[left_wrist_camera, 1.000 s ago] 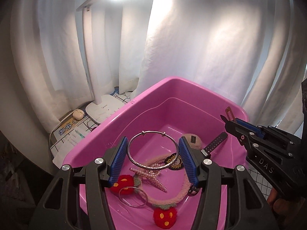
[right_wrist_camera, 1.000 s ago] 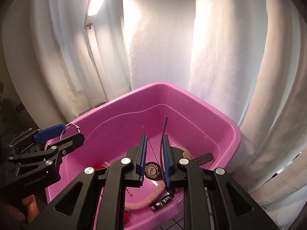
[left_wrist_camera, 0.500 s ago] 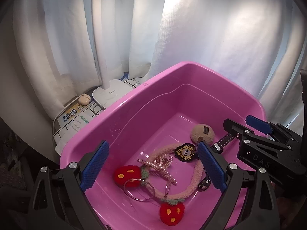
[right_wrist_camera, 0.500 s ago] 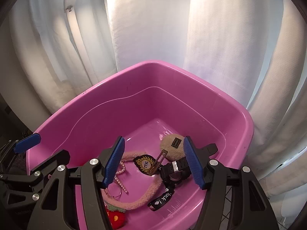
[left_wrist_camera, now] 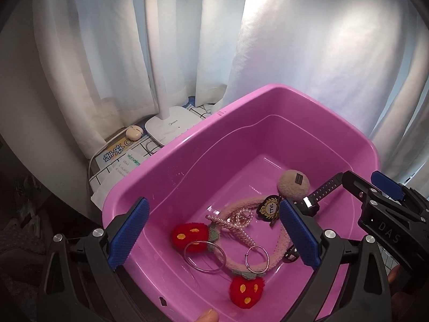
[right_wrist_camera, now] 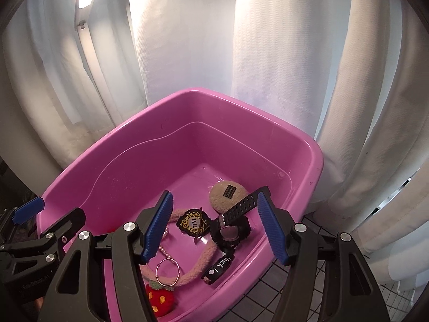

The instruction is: Organize jewelry

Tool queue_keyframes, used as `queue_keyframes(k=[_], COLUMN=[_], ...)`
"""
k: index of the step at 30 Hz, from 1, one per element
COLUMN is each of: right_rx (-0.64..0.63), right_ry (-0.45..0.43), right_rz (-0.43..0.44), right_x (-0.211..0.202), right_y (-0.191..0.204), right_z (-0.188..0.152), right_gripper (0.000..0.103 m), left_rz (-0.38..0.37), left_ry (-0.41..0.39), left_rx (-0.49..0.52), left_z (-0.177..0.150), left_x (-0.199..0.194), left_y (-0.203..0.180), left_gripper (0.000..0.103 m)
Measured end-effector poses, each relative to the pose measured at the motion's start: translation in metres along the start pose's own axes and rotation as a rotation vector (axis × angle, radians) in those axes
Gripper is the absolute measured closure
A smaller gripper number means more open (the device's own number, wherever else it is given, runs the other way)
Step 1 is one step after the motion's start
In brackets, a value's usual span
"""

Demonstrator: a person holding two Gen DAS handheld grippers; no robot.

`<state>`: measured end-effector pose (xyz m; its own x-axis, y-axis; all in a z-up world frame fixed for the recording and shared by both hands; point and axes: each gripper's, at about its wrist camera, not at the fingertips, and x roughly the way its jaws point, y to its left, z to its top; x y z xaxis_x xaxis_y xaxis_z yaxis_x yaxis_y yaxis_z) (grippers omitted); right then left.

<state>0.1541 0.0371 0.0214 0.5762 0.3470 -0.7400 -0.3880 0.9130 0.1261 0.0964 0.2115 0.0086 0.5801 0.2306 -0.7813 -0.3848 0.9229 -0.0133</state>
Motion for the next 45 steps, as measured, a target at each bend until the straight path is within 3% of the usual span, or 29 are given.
queue_keyframes(k=[11, 45], right_rx=[0.022, -0.002], right_ry=[0.0, -0.019], right_rz=[-0.045, -0.067], right_x=[-0.017, -0.03], right_y=[-0.001, 0.001], right_z=[-0.014, -0.019], right_gripper=[0.04, 0.04], left_rz=[0.047, 0.047], left_ry=[-0.018, -0.01], left_rx=[0.015, -0.005], left_z=[-0.003, -0.008], left_x=[-0.011, -0.017], left_y=[0.0, 0.004], left_gripper=[0.006, 0.006])
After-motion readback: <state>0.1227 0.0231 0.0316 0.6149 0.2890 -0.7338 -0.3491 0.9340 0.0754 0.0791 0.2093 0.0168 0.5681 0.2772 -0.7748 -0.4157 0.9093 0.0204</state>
